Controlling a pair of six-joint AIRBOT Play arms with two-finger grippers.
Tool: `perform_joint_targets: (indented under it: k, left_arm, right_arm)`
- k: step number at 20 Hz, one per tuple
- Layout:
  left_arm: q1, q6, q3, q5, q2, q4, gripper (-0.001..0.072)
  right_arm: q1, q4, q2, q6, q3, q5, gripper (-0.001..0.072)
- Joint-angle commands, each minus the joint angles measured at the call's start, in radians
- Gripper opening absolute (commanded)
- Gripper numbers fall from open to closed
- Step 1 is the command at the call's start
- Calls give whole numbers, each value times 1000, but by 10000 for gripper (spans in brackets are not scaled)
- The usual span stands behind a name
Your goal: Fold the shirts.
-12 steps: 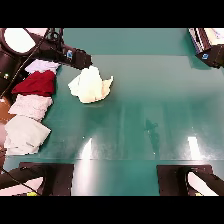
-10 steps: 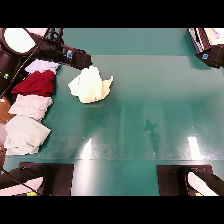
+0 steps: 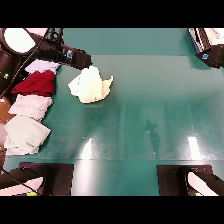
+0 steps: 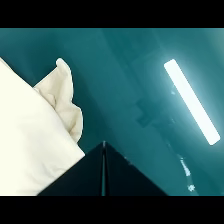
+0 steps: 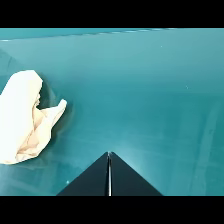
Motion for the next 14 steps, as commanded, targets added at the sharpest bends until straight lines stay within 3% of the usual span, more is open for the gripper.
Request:
perform_joint_targets:
  k: [1,3,4,5,6,7,9,11,14]
  left_arm:
    - [0,-8,0,6,0,-9,25]
    - [0,-5,0,37,-1,-10,27]
    - [0,-7,0,61,-1,37,122]
    - [0,-33,-6,86,-2,115,420]
    - [3,-124,-24,112,-5,227,565]
    - [18,-206,-45,109,-16,327,560]
    - [82,-281,-98,81,-60,346,561]
    - [140,-286,-166,74,-121,237,561]
    - [159,-204,-208,68,-233,119,561]
  right_arm:
    - [1,2,0,0,0,-16,18]
    - [1,1,0,0,0,-82,18]
    - [1,2,1,0,1,-98,18]
    - [1,2,1,1,1,-101,19]
    - [1,2,1,1,1,-106,18]
    - [2,3,0,1,1,-113,18]
    - [2,10,0,2,1,-113,19]
    - [2,10,0,2,1,-107,18]
    - [2,10,0,2,0,-108,19]
